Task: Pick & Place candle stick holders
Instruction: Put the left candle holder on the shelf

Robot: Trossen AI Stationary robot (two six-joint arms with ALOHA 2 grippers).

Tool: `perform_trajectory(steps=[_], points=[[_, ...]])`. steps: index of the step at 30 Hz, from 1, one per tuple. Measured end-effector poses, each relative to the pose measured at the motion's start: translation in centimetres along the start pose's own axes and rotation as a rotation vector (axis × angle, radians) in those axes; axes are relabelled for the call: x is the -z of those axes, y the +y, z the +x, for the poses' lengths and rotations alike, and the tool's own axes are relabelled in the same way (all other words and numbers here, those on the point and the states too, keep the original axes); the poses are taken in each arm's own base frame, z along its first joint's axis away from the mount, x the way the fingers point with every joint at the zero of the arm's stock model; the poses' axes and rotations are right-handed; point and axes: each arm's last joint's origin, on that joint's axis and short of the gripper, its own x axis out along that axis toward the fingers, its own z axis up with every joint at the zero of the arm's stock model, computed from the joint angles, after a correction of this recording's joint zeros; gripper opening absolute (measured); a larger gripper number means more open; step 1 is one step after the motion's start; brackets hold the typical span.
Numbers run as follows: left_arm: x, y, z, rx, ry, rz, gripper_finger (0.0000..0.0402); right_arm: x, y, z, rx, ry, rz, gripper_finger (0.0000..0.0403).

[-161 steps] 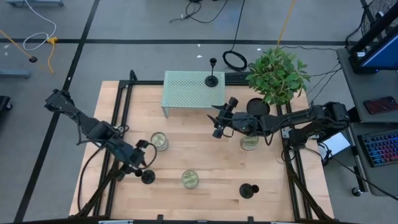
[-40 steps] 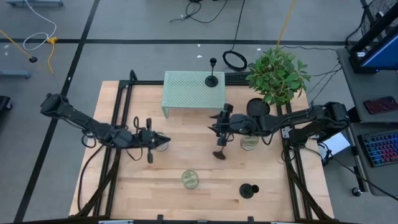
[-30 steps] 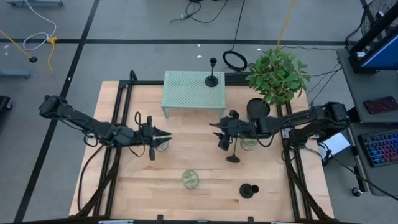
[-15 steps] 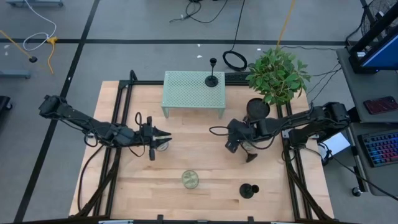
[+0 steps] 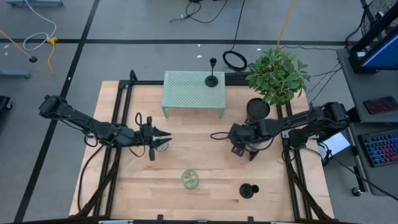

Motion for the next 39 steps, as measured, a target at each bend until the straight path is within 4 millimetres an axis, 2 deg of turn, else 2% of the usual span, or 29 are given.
perform_trajectory(steps=[7,13,18,28,33,36,39], points=[[0.1,0.0,0.0,-0.001,0.005,0.006,0.0097,2.2,-0.8,1.0,0.149,0.255,0.062,0.0196],[0.1,0.0,0.0,-0.001,0.005,0.006,0.0097,1.7,-0.7,1.0,0.124,0.221,0.078,0.0196],[0.1,0.0,0.0,-0.001,0.005,0.005,0.0097,1.1,-0.5,1.2,0.012,0.226,0.246,0.0196],[0.3,0.1,0.0,-0.005,0.032,0.009,0.0097,2.9,-1.2,2.1,0.073,0.324,0.284,0.0196],[0.5,0.1,0.0,-0.007,0.048,-0.006,0.0097,3.7,-1.1,3.6,-0.023,0.306,0.308,0.0196],[0.5,0.1,0.0,-0.008,0.049,-0.006,0.0097,4.1,-1.4,4.1,-0.039,0.309,0.295,0.0180],[0.5,0.1,0.0,-0.007,0.049,-0.001,0.0097,4.0,-1.9,4.3,-0.034,0.315,0.287,0.0143]])
